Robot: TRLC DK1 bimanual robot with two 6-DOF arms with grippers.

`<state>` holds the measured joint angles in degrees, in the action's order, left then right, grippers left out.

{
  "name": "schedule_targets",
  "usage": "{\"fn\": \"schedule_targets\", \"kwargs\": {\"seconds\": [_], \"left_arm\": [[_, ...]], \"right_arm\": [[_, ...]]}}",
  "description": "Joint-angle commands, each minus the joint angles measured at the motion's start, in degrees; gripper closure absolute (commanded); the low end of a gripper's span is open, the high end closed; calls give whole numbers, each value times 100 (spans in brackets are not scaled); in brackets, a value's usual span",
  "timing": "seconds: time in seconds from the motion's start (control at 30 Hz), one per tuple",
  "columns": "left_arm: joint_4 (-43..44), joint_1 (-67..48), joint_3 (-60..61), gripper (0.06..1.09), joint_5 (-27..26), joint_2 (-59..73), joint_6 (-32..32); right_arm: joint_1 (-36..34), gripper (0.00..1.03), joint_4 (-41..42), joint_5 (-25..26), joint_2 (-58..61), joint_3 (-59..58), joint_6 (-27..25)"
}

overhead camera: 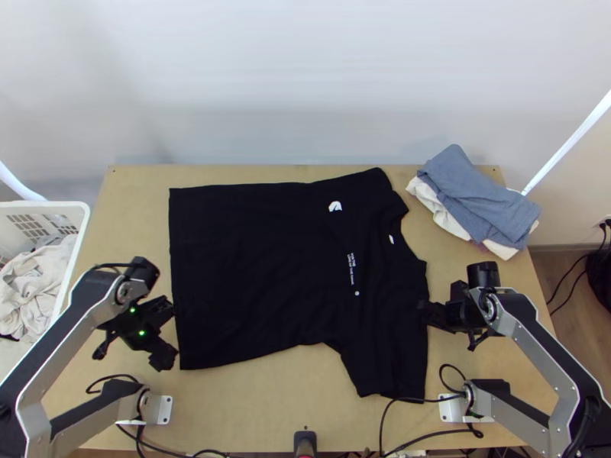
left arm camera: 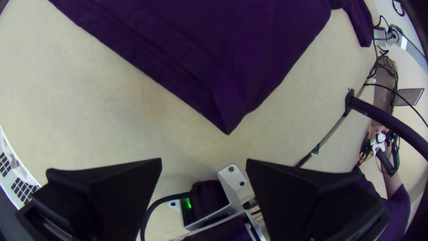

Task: Fold the t-shirt

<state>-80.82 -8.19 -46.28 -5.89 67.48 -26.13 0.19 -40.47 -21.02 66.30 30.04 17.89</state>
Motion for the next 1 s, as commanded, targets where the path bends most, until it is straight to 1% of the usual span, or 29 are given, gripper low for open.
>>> {"fn": "schedule_targets", "kwargs": {"seconds": [0.0, 0.13, 0.2, 0.37, 0.47, 0.57, 0.6, 0.63, 0.7, 0.73, 0.77, 0.93, 0.97], "left_arm": [[-22, -60, -12, 16, -158, 476, 152], [22, -289, -65, 16, -281, 722, 161], [198, -403, -83, 16, -422, 810, 275], [470, -763, -92, 16, -483, 1092, 723], [488, -860, -92, 17, -615, 1153, 785], [479, -922, -39, 17, -624, 1179, 820], [479, -948, -30, 20, -624, 1171, 829], [479, -957, -21, 26, -633, 1171, 855], [488, -966, -12, 40, -677, 1171, 873], [505, -974, -12, 46, -721, 1171, 882], [514, -983, 5, 48, -773, 1179, 873], [576, -1168, 67, 49, -817, 1302, 890], [593, -1203, 67, 55, -808, 1320, 890]], "right_arm": [[69, 100, 39, 10, -47, 98, -49], [78, 100, 57, 19, -39, 142, -49], [78, 100, 57, 27, -39, 169, -49], [43, 100, 57, 36, -47, 177, -49], [17, 100, 57, 36, -65, 133, -49], [8, 100, 57, 36, -91, 107, -58], [8, 100, 57, 36, -100, 107, -58], [8, 100, 57, 36, -100, 107, -58], [8, 100, 57, 36, -100, 133, -58], [8, 100, 57, 36, -100, 142, -58], [8, 100, 57, 36, -100, 151, -58], [8, 100, 57, 45, -100, 204, -58], [8, 100, 57, 45, -100, 204, -58]]}}
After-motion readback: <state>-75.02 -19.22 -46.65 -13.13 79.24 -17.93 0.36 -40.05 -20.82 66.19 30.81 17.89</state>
